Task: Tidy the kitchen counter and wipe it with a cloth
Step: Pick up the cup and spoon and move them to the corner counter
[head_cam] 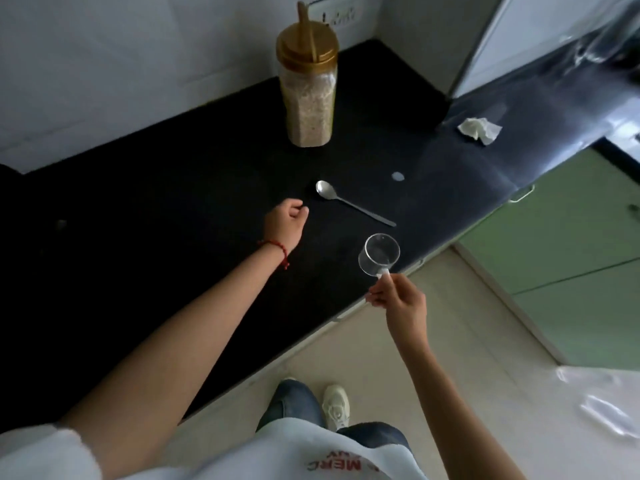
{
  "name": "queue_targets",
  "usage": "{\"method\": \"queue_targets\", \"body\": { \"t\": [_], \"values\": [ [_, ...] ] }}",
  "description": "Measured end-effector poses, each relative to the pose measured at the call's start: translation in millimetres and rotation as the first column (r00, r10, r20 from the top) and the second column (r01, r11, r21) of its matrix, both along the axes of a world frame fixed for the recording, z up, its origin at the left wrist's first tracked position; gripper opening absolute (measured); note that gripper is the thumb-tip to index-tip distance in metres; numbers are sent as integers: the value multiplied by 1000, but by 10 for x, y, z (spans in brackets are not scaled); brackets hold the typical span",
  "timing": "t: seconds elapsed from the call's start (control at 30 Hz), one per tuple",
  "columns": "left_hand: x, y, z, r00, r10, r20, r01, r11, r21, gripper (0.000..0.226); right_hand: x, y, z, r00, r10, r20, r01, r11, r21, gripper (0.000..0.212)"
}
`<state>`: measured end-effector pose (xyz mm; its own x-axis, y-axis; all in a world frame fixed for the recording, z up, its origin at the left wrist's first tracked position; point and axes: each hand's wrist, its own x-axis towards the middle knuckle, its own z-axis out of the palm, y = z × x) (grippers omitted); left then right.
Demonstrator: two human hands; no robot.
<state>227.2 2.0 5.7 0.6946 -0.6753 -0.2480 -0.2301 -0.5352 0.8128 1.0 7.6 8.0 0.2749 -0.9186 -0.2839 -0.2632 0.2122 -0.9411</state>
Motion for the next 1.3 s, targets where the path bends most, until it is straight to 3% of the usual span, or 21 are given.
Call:
{"method": "queue_targets", "body": {
  "t": [0.2, 0.43, 0.53, 0.63, 0.8, 0.97, 1.1, 1.2, 1.3],
  "values": [
    [185, -736, -260, 994, -4, 111, -18, 981, 192, 45, -151, -15, -2, 995, -98, 23, 98, 995, 3, 29],
    [180, -970, -418, 975, -41, 219, -23, 959, 283, 28, -190, -15, -44, 990, -143, 13, 143, 990, 7, 30],
    [196, -935, -426, 982, -20, 190, -25, 972, 233, 24, -165, -22, -19, 990, -139, 13, 139, 990, 9, 30],
    [162, -786, -310, 995, -5, 100, -5, 996, 93, 25, -145, -42, -3, 991, -129, 20, 129, 992, 2, 28],
    [60, -303, -125, 992, 78, 103, -65, 991, -117, 22, -105, -152, 22, 996, -86, 39, 87, 996, -19, 26],
    [-37, 179, -94, 970, 229, 80, -213, 962, -171, 17, -37, -461, 15, 997, 22, 67, -22, 1000, -6, 26],
    [-182, 487, -26, 907, 414, 78, -398, 903, -161, 16, 124, -854, -39, 972, 228, 55, -229, 973, 16, 27],
    [-375, 703, 97, 805, 589, 72, -574, 804, -153, 17, 275, -1118, -5, 905, 422, 59, -424, 906, 18, 28],
    [-635, 947, 189, 653, 758, 3, -742, 639, -203, 11, 414, -1263, 77, 802, 593, 67, -595, 803, 20, 31]
  ]
}}
